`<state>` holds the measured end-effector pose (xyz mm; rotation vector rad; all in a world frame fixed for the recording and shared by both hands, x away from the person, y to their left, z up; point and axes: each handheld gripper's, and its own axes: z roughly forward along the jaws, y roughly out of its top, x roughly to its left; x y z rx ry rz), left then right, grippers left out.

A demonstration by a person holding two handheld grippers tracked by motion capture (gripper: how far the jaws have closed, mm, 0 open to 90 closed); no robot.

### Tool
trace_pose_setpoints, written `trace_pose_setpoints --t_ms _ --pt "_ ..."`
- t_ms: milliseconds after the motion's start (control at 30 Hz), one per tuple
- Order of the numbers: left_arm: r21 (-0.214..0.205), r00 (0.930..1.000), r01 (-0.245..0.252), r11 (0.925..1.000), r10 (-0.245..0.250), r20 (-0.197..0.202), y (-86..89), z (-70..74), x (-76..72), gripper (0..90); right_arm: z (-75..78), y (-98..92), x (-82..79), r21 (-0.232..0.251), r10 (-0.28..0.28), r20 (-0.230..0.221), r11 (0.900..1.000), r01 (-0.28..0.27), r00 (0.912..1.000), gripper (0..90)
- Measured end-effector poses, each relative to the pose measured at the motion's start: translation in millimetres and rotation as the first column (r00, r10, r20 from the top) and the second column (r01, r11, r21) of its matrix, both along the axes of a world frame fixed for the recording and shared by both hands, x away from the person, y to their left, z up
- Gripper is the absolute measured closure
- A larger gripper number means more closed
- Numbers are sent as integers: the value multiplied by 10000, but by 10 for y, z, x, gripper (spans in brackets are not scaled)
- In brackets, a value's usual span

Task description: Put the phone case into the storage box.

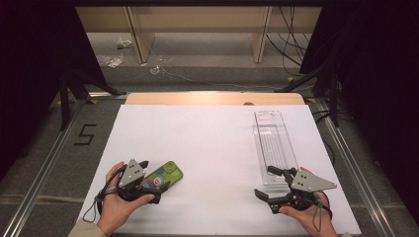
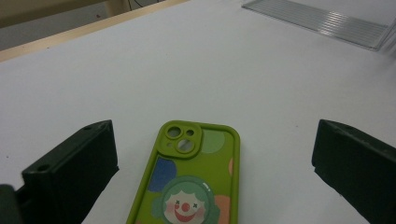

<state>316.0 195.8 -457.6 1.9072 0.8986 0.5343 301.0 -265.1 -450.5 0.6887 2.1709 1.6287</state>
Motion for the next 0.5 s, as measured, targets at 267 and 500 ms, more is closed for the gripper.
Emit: trace_pose_setpoints --t_ms 267,500 --pt "167 9999 -56 9998 59 -159 19 -5 13 0 1 5 -8 -49 1 11 10000 -1 10000 137" --pt "368 9990 -61 9993 77 -446 35 -22 41 0 0 14 -9 -106 4 4 9999 -4 10000 138"
